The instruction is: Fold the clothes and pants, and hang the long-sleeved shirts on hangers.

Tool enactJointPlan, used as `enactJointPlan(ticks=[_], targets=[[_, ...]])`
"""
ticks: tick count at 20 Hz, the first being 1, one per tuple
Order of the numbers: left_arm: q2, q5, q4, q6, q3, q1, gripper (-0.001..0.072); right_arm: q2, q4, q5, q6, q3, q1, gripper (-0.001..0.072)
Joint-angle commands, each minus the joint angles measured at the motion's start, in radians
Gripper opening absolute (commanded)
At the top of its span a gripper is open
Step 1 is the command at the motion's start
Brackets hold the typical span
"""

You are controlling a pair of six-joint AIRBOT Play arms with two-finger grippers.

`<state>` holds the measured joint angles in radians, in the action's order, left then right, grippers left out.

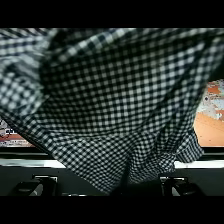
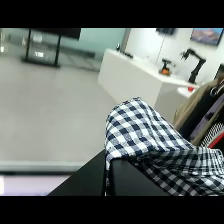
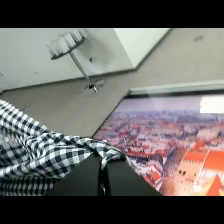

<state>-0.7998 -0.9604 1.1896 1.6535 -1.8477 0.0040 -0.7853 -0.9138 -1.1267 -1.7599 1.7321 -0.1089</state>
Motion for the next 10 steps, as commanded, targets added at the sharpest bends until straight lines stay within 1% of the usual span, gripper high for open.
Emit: enactJointPlan(ticks=[1, 4, 7, 10], targets=[[-0.103, -0.001, 0.015, 0.016, 0.104, 0.001, 0.0016, -0.198, -0.008, -0.016, -0.042, 0.001, 0.0, 0.0031], [-0.29, 0.0, 0.011, 0.012, 0.189, -0.007, 0.0016, -0.449, -0.006, -0.024, -0.02, 0.0, 0.0, 0.0031], [-0.535, -0.001, 0.011, 0.012, 0.225, -0.048, 0.0017, -0.703, 0.005, -0.025, 0.014, 0.0, -0.001, 0.0032], [-0.769, 0.012, 0.011, 0.013, 0.225, -0.101, 0.0017, -0.935, 0.08, 0.004, 0.129, 0.0, -0.002, 0.0032]])
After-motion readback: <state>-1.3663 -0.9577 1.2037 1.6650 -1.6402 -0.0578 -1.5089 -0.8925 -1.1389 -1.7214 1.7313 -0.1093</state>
